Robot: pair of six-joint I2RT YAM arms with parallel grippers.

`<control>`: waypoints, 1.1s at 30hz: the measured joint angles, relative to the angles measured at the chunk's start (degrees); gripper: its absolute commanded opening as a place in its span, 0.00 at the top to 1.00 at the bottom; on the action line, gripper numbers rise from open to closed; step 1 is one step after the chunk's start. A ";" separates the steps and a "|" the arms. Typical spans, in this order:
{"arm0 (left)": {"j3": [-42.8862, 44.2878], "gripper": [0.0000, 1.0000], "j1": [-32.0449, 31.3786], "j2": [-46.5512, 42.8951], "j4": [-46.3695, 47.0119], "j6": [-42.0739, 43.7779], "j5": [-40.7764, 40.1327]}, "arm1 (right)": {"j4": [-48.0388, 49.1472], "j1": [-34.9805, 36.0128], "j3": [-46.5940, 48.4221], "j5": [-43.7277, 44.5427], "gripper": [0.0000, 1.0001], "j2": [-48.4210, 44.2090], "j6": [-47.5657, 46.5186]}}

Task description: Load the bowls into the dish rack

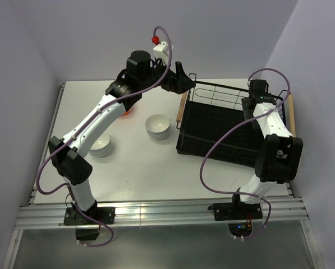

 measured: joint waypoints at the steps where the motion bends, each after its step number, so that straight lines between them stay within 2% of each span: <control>1: -0.17 0.01 0.00 -0.13 -0.02 0.07 -0.13 | 0.66 0.57 -0.02 0.66 1.00 0.15 -0.13; 11: -0.90 0.01 0.00 -1.70 -0.79 0.90 -1.09 | 5.68 3.54 -1.84 8.07 1.00 2.27 -2.78; 16: -0.96 0.01 0.00 -2.29 -0.90 1.01 -1.11 | 5.60 3.89 -1.18 8.92 0.81 3.13 -2.75; 17: -0.96 0.00 0.00 -2.36 -0.92 1.07 -1.09 | 5.01 3.89 -0.74 8.74 0.72 3.32 -2.60; 20: -1.01 0.01 0.00 -2.43 -0.94 1.14 -1.11 | 3.32 3.89 0.68 8.00 0.54 3.93 -2.14; 21: -1.11 0.01 0.00 -2.47 -0.94 1.14 -1.14 | 2.82 3.89 1.20 7.63 0.42 4.13 -1.99; 23: -1.29 0.01 0.00 -2.51 -0.94 1.16 -1.14 | 2.12 3.89 1.73 7.02 0.28 4.26 -1.62; 26: -1.62 0.01 0.00 -2.51 -0.96 1.33 -1.16 | 1.18 3.89 2.27 6.10 0.13 4.26 -1.22; 29: -1.70 0.01 0.00 -2.54 -0.96 1.51 -1.27 | 0.35 3.89 2.38 4.81 0.01 4.26 -0.72; 33: -1.70 0.00 0.00 -2.54 -0.96 1.90 -1.27 | -1.57 3.91 2.38 3.28 0.00 4.33 -0.79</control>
